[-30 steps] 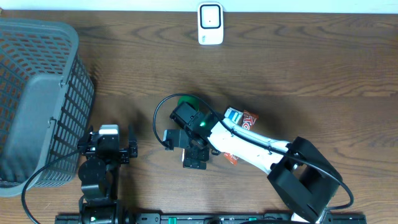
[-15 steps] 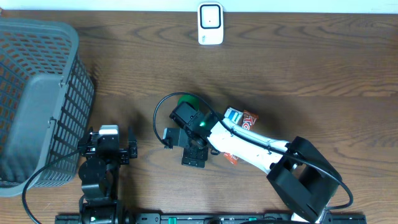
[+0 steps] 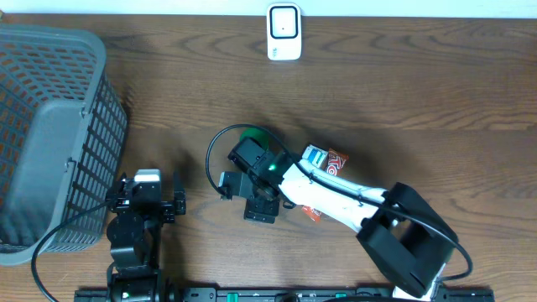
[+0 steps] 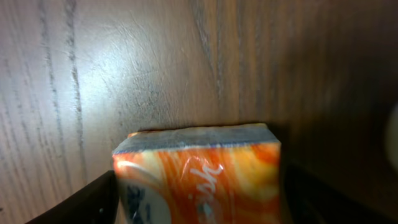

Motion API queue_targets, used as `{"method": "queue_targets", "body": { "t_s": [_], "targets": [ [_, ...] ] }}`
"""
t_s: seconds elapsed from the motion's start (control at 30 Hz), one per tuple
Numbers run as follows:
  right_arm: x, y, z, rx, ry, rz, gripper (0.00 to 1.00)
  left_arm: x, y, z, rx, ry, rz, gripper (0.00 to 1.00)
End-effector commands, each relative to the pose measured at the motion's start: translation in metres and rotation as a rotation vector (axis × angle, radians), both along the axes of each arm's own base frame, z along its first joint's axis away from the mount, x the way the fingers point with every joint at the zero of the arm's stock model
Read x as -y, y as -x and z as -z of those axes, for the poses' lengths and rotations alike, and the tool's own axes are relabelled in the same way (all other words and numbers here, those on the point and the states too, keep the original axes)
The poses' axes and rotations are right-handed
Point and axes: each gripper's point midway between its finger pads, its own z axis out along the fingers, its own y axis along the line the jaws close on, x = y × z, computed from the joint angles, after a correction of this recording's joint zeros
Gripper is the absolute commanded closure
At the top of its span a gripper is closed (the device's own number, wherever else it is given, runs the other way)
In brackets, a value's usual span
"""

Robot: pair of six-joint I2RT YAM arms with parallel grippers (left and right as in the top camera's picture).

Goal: Scan the item barcode
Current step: 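Lift the tissue pack and carry it toward the white scanner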

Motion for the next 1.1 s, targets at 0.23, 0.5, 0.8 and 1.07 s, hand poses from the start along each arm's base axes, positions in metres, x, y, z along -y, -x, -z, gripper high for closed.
{"method": "queue_targets", "body": {
  "t_s": [0.23,0.5,0.8,1.07],
  "targets": [
    [0.006,0.010,0.023,-0.070,0.049,0.070,0.38,-0.002,0.000,0.001,-0.001,-0.007,-0.010,0.00],
    [0.004,0.008,0.015,-0.142,0.039,0.399,0.47,-0.002,0.000,0.001,-0.001,-0.006,-0.010,0.00],
    [-0.004,-0.001,-0.024,-0.199,-0.062,0.751,0.52,-0.002,0.000,0.001,-0.002,-0.006,-0.009,0.00],
    [-0.022,0.022,-0.076,-0.485,-0.209,0.826,0.45,-0.002,0.000,0.001,-0.002,-0.006,-0.009,0.00]
  ]
}}
